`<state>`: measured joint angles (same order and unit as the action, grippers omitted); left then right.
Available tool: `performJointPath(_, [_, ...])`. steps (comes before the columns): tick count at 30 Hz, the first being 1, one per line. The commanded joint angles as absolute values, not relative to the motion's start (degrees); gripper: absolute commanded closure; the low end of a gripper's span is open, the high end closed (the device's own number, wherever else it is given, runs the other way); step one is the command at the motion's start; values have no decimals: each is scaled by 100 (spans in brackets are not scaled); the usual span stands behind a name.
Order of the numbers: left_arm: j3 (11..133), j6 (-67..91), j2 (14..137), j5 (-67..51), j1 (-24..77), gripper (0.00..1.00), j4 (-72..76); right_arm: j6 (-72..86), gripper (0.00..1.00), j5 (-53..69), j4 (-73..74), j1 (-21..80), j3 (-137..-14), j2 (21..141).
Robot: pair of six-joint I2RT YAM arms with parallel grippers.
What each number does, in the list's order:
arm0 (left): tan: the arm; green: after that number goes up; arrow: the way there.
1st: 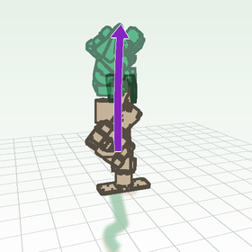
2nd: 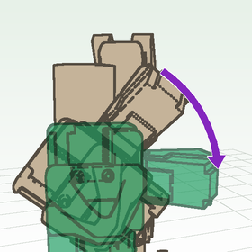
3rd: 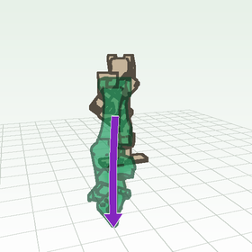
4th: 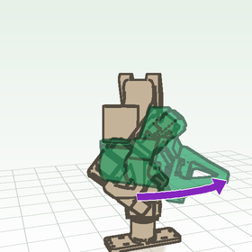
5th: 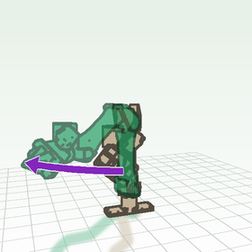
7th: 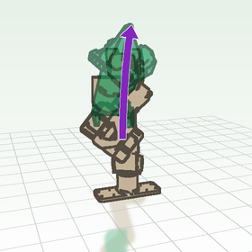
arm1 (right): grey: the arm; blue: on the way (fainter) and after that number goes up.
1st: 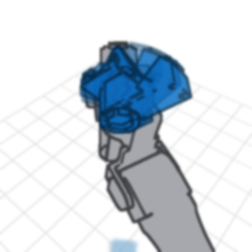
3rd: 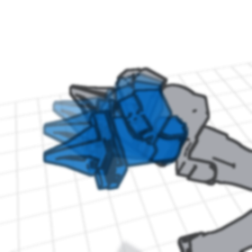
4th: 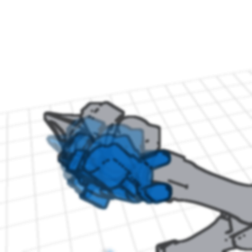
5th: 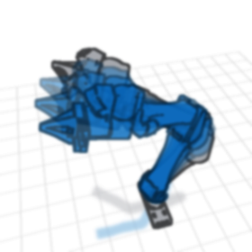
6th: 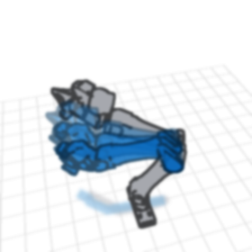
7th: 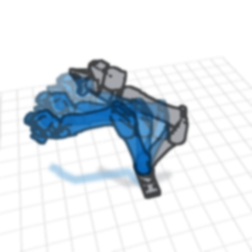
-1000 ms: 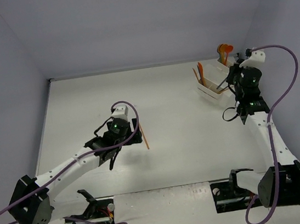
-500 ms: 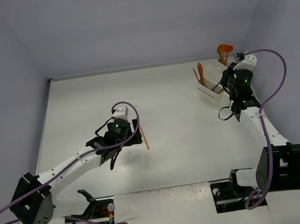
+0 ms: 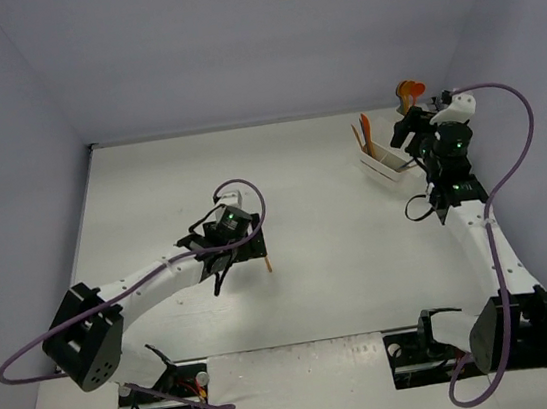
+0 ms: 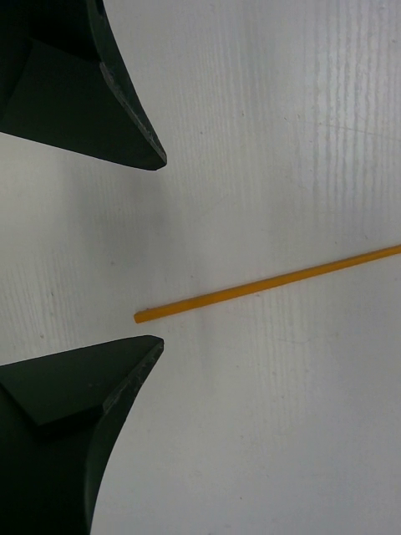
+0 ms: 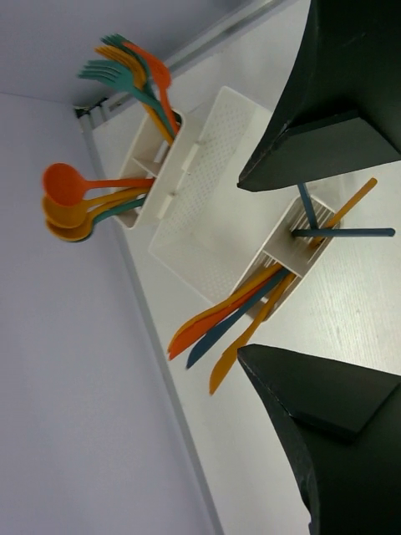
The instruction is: Sort the eating utensils into containers
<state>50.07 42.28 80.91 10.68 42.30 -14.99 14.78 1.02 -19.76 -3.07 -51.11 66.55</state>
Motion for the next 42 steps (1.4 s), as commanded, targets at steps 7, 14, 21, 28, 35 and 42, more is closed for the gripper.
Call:
performJointPath(7, [6718, 4861, 9622, 1192, 4254, 22, -2703, 1350, 22, 387, -1592, -154, -5799, 5824])
performJointPath(14, [7041, 5118, 10192, 1096, 4305, 22, -3086, 1298, 14, 374, -1499, 149, -5679, 5663])
performJointPath(21, [7290, 5193, 10751, 1016, 4372, 22, -3278, 1184, 6, 369, -1416, 404, -5617, 5513])
performJointPath(28, [7307, 5275, 10943, 1084, 4388, 42, -3583, 1145, 3, 372, -1351, 574, -5524, 5331])
performJointPath(35, [6859, 5381, 10727, 1172, 4378, 89, -3697, 1100, 2, 435, -1345, 735, -5518, 5289])
performJointPath(42, [6787, 4820, 10067, 1546, 4391, 100, -3696, 1236, 0, 1360, -1322, 880, -5720, 5641])
